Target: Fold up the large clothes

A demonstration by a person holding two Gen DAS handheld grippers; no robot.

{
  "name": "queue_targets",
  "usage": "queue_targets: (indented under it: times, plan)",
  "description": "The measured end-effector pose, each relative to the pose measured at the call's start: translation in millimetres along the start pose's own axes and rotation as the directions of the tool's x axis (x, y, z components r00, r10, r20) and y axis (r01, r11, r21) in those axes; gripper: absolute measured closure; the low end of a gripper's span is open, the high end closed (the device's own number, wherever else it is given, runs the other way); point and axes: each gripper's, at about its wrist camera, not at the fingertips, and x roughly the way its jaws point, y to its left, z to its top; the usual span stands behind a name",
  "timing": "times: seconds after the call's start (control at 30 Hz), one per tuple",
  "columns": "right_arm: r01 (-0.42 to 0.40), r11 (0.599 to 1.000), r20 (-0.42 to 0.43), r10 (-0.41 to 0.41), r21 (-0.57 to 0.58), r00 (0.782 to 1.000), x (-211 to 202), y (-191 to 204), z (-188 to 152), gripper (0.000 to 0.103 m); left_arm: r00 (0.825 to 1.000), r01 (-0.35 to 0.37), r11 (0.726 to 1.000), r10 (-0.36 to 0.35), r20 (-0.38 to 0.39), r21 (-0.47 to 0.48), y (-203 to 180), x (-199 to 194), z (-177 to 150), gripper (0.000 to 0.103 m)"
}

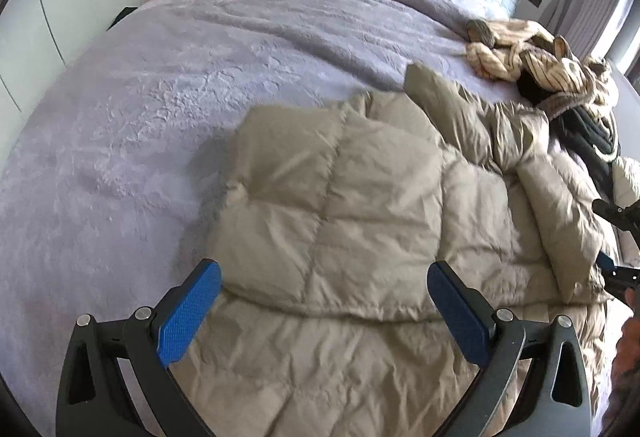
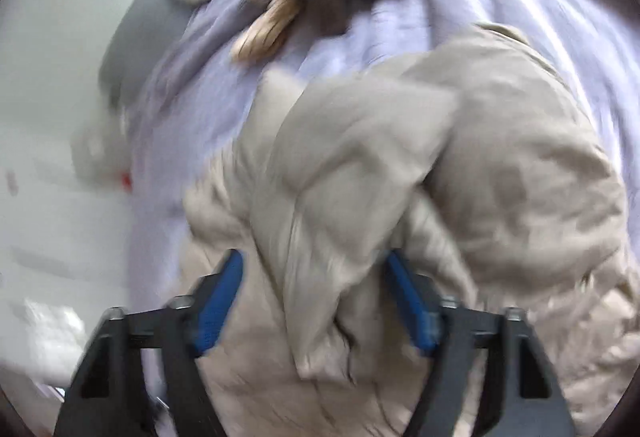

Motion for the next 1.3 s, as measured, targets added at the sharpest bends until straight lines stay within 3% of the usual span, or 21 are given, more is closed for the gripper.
queue_targets:
  times: [0.03,0.07,0.17,0.27,0.4,0.53,0.6,0.63,0.67,0.77,0.83,0.87,0.93,1.0,1.07,1.13,1.17,1.23,1.27,1.3]
  plan:
    - [-0.02,1.0,0.006,0.02,0.017,1.0,4,1,6,0.088,1.0,-0.003,1.0,0.003,0.002,-0.001,2,0,1,0.0]
    - [-0.042,0.999,0.011,0.042,0.006,0.999,5,5,11,0.092,1.0,-0.008,1.0,0.008,0.001,-0.003,6,0,5,0.0]
    - [-0.094,0.983,0.0,0.095,-0.155,0.995,17,52,6,0.092,1.0,-0.002,1.0,0.002,-0.006,-0.027,16,0,9,0.0]
    - [-0.121,0.935,-0.059,0.107,-0.335,0.992,24,93,-17,0.092,0.999,0.035,0.997,-0.036,-0.007,-0.064,29,-2,14,0.0]
    - [-0.111,0.83,-0.166,0.023,-0.547,0.986,55,135,-72,0.092,0.995,0.098,0.989,-0.099,0.002,-0.113,47,-5,21,0.0]
    - [-0.014,0.755,-0.186,-0.143,-0.656,0.972,81,147,-113,0.078,0.982,0.186,0.968,-0.19,-0.012,-0.166,57,-4,26,0.0]
    - [0.001,0.74,-0.191,-0.175,-0.673,0.966,87,148,-119,0.046,0.964,0.254,0.947,-0.264,-0.026,-0.194,57,-2,27,0.0]
    - [0.007,0.738,-0.194,-0.186,-0.675,0.963,86,148,-121,0.036,0.956,0.281,0.938,-0.293,-0.031,-0.204,55,0,28,0.0]
    - [0.005,0.742,-0.197,-0.185,-0.671,0.963,83,146,-120,0.035,0.939,0.326,0.921,-0.342,-0.043,-0.214,51,3,29,0.0]
    - [-0.03,0.784,-0.237,-0.15,-0.619,0.96,54,130,-113,0.033,0.909,0.39,0.9,-0.41,-0.076,-0.196,31,12,30,0.0]
    - [-0.031,0.84,-0.26,-0.133,-0.542,0.956,31,102,-99,0.031,0.893,0.415,0.892,-0.437,-0.107,-0.181,16,20,30,0.0]
    - [-0.014,0.868,-0.262,-0.134,-0.496,0.956,23,83,-90,0.031,0.877,0.438,0.882,-0.462,-0.134,-0.176,5,28,30,0.0]
    - [0.024,0.922,-0.264,-0.136,-0.387,0.955,3,46,-77,0.031,0.865,0.452,0.878,-0.475,-0.163,-0.159,-12,37,29,0.0]
    - [0.069,0.98,-0.256,-0.116,-0.184,0.96,-18,-11,-58,0.031,0.87,0.438,0.89,-0.455,-0.189,-0.129,-27,47,27,0.0]
    - [0.092,0.995,-0.234,-0.099,-0.043,0.967,-30,-47,-46,0.031,0.876,0.419,0.901,-0.434,-0.211,-0.112,-37,58,25,0.0]
    - [0.052,0.994,-0.181,-0.034,0.094,0.983,-38,-79,-31,0.031,0.881,0.407,0.907,-0.42,-0.219,-0.107,-43,64,25,0.002]
    - [0.019,0.991,-0.153,0.002,0.134,0.988,-40,-87,-25,0.031,0.884,0.4,0.911,-0.413,-0.22,-0.105,-45,65,26,0.01]
    - [-0.026,0.985,-0.108,0.046,0.172,0.993,-41,-93,-14,0.033,0.879,0.404,0.909,-0.417,-0.234,-0.101,-48,67,26,0.038]
    - [-0.043,0.984,-0.09,0.059,0.172,0.994,-41,-93,-8,0.053,0.871,0.413,0.905,-0.425,-0.245,-0.101,-50,68,26,0.067]
    - [-0.045,0.986,-0.084,0.06,0.163,0.995,-40,-92,-4,0.088,0.865,0.416,0.904,-0.426,-0.264,-0.098,-52,69,24,0.085]
